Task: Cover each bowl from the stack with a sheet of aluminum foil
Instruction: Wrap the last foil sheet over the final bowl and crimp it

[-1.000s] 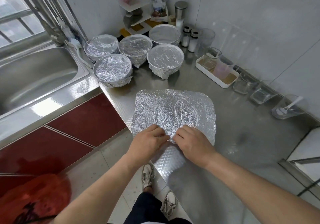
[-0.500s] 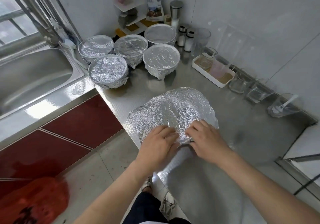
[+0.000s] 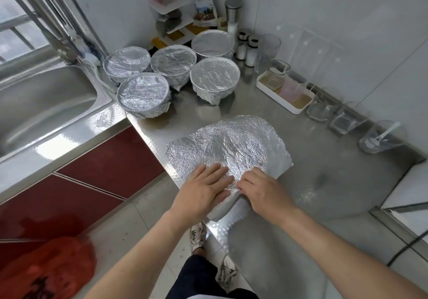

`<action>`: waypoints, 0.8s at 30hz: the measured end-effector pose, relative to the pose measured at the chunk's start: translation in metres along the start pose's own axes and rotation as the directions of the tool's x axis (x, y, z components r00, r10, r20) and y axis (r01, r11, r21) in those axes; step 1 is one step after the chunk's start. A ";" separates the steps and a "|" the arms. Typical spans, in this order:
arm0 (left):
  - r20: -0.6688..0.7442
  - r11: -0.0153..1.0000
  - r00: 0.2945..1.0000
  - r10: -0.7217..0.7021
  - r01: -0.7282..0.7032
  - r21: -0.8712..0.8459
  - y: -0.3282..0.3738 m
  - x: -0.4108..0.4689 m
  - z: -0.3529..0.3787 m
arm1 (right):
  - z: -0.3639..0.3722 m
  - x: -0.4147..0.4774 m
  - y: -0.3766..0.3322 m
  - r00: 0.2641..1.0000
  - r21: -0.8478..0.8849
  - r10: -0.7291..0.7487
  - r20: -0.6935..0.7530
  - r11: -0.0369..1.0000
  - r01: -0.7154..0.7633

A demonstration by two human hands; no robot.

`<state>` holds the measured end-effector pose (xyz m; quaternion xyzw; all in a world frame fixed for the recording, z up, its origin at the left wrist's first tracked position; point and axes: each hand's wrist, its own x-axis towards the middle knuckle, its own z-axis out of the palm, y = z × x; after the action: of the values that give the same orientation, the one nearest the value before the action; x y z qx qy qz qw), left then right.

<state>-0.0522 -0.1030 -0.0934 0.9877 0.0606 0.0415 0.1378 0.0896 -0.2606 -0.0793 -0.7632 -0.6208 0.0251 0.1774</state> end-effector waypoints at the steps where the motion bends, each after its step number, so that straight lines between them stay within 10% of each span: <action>1: -0.012 1.000 1.000 -0.002 0.002 -0.002 0.001 0.000 0.001 | -0.001 0.000 0.002 1.000 -0.005 -0.001 0.003 1.000 0.001; 7: -0.283 0.997 0.958 0.043 -0.061 -0.052 0.009 0.004 -0.006 | -0.014 0.000 0.007 0.995 0.138 0.098 -0.008 0.986 -0.096; 24: -0.263 0.993 0.958 0.116 -0.113 0.024 -0.004 0.006 0.007 | 0.007 0.009 0.000 0.995 -0.068 -0.070 -0.074 0.996 0.065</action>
<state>-0.0458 -0.1001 -0.1012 0.9759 0.0213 0.1802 0.1214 0.0897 -0.2507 -0.0839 -0.7477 -0.6394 -0.0304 0.1767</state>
